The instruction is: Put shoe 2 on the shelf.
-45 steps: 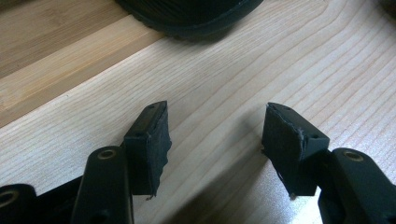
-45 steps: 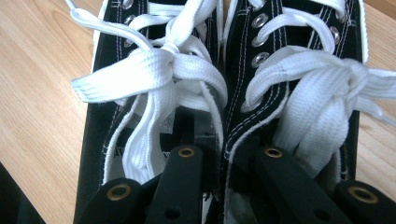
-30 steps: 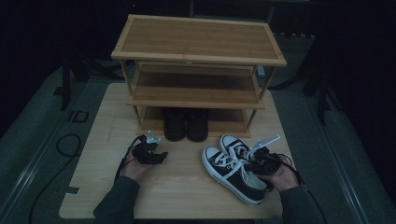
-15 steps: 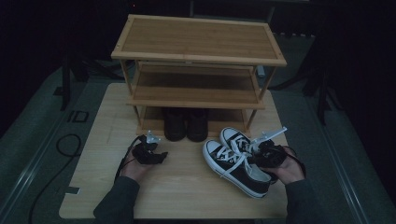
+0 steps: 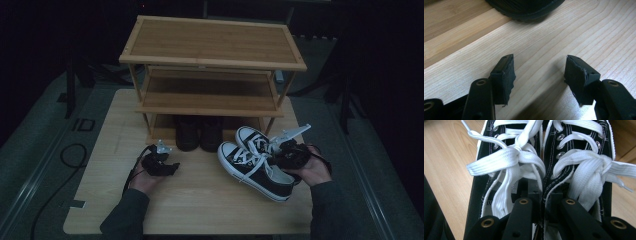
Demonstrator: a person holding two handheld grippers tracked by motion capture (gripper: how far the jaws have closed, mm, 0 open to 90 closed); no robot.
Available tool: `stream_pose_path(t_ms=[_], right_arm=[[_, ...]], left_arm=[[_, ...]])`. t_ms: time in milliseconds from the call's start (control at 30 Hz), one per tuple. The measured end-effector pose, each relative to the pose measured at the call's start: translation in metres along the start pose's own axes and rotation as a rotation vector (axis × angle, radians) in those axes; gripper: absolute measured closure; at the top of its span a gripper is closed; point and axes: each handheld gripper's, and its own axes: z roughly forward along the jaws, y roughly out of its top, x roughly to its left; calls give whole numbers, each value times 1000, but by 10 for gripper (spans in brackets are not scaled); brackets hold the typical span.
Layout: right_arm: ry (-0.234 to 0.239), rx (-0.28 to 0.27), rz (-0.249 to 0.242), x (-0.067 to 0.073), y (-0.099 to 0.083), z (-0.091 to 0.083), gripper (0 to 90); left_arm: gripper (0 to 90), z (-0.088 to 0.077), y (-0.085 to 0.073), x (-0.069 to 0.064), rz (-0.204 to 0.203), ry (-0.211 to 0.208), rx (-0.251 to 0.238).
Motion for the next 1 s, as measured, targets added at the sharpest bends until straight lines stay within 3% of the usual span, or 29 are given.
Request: stream_pose_path(t_ms=[1000], right_arm=[[38, -22, -151, 4, 41, -18, 850]], left_arm=[[417, 0, 0, 0, 7, -1, 5]])
